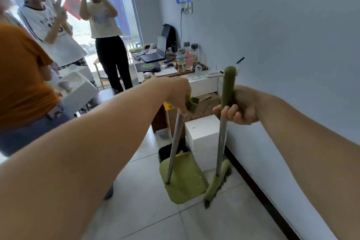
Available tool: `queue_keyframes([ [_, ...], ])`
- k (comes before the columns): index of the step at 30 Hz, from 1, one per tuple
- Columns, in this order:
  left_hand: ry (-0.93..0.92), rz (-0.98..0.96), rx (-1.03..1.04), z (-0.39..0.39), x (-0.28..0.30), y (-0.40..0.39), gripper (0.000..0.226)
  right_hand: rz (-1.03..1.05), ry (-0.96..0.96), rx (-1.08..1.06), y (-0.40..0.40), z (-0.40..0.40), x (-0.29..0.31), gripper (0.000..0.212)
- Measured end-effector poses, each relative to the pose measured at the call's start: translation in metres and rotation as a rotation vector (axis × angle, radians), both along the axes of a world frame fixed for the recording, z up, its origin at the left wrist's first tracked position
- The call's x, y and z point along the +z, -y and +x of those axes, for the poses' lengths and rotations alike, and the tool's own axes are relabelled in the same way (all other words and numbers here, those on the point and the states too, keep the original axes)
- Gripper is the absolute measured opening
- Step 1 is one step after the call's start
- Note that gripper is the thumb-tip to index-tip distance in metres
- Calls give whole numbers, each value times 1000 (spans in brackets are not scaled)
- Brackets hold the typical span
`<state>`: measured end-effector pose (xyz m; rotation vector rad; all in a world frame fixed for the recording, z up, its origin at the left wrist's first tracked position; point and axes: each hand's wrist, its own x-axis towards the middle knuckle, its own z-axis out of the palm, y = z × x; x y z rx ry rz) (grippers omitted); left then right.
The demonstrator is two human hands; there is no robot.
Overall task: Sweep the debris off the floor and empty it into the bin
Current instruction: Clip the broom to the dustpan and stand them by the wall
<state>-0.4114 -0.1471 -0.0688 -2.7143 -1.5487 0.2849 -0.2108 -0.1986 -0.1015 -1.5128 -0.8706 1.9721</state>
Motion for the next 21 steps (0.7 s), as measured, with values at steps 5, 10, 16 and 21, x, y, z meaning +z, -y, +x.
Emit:
queue_keyframes([
  [5, 107, -131, -37, 20, -17, -12, 28, 105, 43, -78, 3, 14, 25, 40],
  [10, 191, -217, -69, 50, -41, -29, 39, 201, 61, -138, 1, 31, 46, 57],
  [16, 242, -261, -230, 99, -63, -51, 34, 215, 112, -239, -8, 47, 67, 57],
  [21, 239, -205, -363, 136, -66, -69, 34, 241, 143, -342, -18, 54, 89, 51],
])
